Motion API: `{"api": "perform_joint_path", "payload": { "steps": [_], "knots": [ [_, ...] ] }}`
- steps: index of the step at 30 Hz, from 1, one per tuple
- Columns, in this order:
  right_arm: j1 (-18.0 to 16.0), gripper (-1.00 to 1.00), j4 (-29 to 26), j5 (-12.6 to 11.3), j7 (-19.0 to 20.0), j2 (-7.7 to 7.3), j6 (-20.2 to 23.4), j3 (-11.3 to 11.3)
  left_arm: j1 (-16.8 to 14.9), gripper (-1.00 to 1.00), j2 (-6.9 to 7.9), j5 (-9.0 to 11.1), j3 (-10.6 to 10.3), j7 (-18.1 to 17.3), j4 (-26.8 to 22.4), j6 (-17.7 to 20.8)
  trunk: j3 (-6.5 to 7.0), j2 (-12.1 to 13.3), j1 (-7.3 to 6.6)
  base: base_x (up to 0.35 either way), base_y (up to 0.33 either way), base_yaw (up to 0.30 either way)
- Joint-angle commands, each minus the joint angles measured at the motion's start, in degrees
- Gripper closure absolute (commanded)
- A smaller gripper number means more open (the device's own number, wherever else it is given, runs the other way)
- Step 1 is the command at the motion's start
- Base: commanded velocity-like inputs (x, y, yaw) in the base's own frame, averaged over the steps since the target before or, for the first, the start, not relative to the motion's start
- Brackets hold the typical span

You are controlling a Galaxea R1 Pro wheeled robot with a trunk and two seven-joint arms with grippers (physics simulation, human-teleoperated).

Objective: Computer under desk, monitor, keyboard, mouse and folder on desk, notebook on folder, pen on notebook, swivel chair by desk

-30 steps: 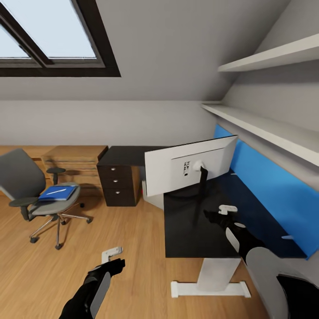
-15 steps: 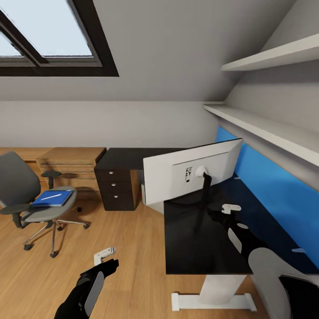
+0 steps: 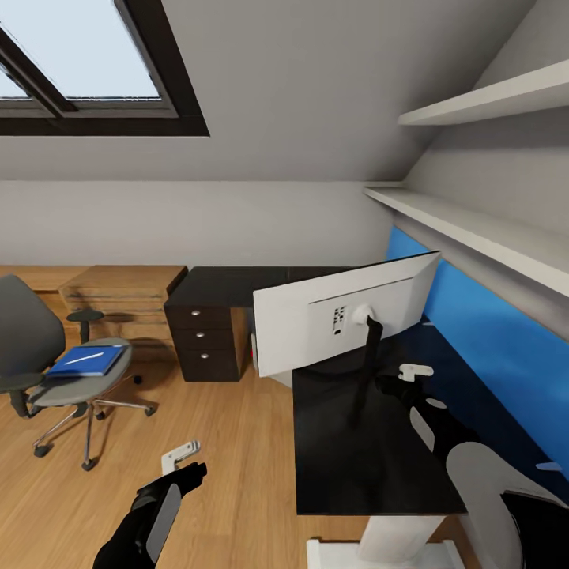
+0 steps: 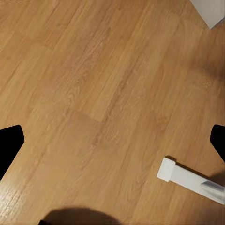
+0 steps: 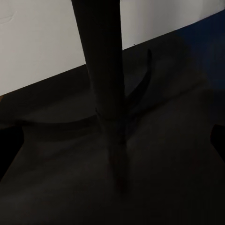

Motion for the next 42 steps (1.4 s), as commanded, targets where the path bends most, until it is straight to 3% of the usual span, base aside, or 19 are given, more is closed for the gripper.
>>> {"api": "perform_joint_path", "payload": {
  "steps": [1, 24, 42],
  "knots": [
    [-0.06, -1.0, 0.08, -0.09, 0.5, 0.02, -0.19, -0.45, -0.02, -1.0, -0.03, 0.6, 0.17, 0.33, -0.1, 0.24, -0.13, -0.13, 0.05, 0.078, 0.0, 0.0],
    [-0.06, -1.0, 0.08, -0.01, 0.51, 0.02, -0.23, -0.41, -0.01, -1.0, -0.08, 0.6, 0.31, 0.28, -0.11, 0.22, -0.13, -0.13, 0.05, 0.126, 0.0, 0.0],
    [-0.06, -1.0, 0.08, -0.09, 0.57, 0.12, -0.23, -0.39, -0.01, -1.0, -0.21, 0.7, 0.31, 0.34, -2.1, 0.32, -0.13, -0.13, 0.05, 0.01, 0.0, 0.0]
  ]
}}
